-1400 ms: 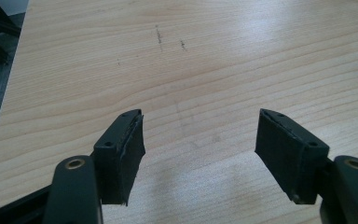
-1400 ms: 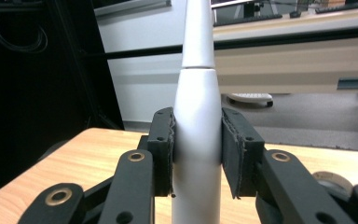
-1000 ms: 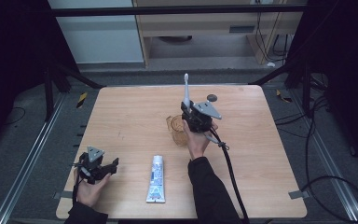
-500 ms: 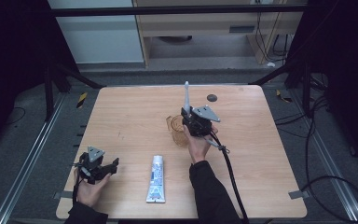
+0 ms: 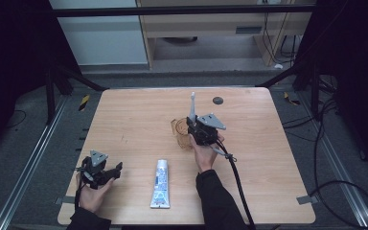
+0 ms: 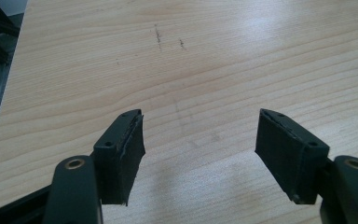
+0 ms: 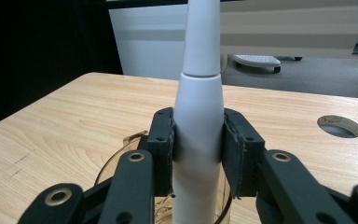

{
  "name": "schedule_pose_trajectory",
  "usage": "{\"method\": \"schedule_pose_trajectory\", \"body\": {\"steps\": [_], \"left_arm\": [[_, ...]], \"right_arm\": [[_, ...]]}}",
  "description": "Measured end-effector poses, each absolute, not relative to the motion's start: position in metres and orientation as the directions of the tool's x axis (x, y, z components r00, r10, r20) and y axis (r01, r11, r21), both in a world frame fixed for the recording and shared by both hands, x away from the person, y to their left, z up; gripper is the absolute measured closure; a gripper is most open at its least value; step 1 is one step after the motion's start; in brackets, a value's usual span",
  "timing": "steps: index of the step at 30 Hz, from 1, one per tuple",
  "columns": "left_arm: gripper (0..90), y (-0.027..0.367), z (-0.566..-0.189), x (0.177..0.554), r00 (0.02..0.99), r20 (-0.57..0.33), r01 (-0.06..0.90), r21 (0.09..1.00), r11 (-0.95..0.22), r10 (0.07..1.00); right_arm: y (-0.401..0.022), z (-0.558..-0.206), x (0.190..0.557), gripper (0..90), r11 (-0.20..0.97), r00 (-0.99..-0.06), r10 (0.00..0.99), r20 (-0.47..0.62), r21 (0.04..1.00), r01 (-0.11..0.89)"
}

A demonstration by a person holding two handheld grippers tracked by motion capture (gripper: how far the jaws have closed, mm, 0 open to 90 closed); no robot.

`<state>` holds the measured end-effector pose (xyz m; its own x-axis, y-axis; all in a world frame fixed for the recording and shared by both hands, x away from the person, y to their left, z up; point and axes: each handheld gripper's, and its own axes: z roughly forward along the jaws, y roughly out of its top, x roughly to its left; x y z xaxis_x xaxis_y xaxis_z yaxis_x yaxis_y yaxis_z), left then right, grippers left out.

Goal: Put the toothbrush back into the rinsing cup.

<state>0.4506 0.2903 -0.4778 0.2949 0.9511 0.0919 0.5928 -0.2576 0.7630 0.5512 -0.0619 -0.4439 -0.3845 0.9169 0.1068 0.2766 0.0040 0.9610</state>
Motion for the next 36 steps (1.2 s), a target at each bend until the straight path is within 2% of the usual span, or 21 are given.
{"method": "schedule_pose_trajectory", "body": {"steps": [28, 36], "left_arm": [[31.2, 0.2888, -0.4783, 0.4506, 0.300, 0.094, 0.592, 0.762, -0.262, 0.949], [31.1, 0.2888, -0.4782, 0.4505, 0.301, 0.097, 0.588, 0.764, -0.265, 0.949]], "right_arm": [[-0.0659, -0.4461, 0.5418, 65.8, 0.055, -0.423, 0.903, 0.079, 0.953, 0.296], [-0.0659, -0.4459, 0.5412, 62.8, 0.068, -0.433, 0.898, 0.071, 0.952, 0.298]]}}
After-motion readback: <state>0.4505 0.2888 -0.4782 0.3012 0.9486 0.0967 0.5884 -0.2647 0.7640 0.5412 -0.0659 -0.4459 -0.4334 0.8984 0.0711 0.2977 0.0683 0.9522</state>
